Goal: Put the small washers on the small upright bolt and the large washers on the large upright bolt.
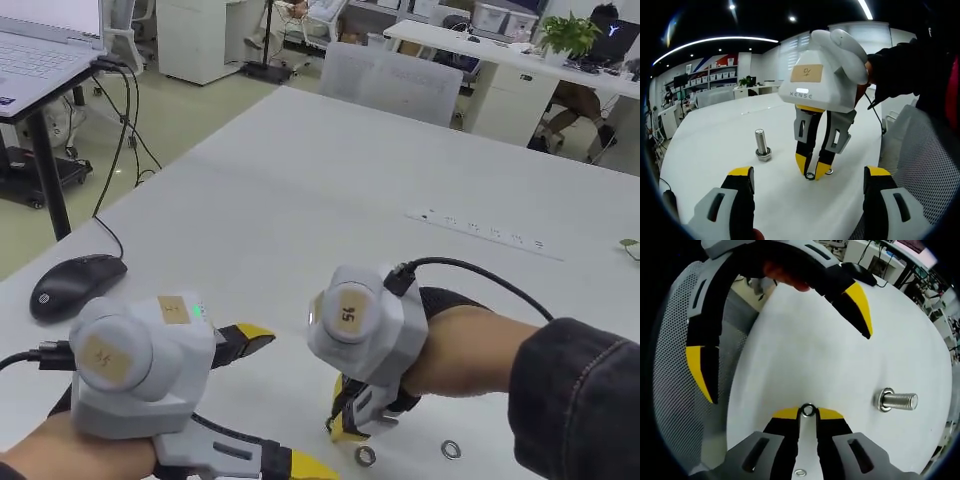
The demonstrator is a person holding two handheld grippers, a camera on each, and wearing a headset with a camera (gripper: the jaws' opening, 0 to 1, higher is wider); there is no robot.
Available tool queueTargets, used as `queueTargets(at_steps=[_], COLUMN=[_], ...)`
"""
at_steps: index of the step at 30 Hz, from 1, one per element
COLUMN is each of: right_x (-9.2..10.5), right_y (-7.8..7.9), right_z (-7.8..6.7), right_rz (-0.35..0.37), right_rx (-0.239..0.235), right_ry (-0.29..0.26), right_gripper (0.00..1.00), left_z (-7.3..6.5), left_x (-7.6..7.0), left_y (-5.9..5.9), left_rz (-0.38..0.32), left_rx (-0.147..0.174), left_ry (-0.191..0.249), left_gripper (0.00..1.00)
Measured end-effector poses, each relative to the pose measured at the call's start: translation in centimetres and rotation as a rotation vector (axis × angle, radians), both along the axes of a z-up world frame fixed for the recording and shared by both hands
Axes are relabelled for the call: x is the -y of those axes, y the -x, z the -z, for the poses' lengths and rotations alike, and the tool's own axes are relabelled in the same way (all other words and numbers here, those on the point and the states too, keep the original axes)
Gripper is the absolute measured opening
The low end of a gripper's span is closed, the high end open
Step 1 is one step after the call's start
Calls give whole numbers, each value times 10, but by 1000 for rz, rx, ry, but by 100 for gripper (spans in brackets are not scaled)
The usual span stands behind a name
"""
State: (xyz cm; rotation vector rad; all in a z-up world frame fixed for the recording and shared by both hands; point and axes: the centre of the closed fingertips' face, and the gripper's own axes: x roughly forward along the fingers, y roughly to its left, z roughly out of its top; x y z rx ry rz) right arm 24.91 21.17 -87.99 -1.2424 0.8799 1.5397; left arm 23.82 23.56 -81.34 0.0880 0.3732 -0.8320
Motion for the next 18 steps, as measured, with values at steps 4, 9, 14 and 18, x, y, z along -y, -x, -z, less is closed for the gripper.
queueTargets(at_steps=[4, 9, 14, 18], right_x=[0, -1, -1, -1], right_y=[0, 1, 1, 0], right_z=[0, 0, 0, -1], right_rz=[-2, -6, 9, 17], right_rx=[-3, 1, -7, -3], right_ry=[-1, 1, -3, 0], right_gripper=[13, 13, 13, 13], left_z=[0, 0, 1, 1], left_x=[0, -1, -1, -1], left_y=[0, 1, 1, 1], left_rz=[-1, -1, 1, 0], left_rx=[-1, -1, -2, -1], left_ry=[0, 0, -2, -1], left_gripper=[90, 90, 90, 90])
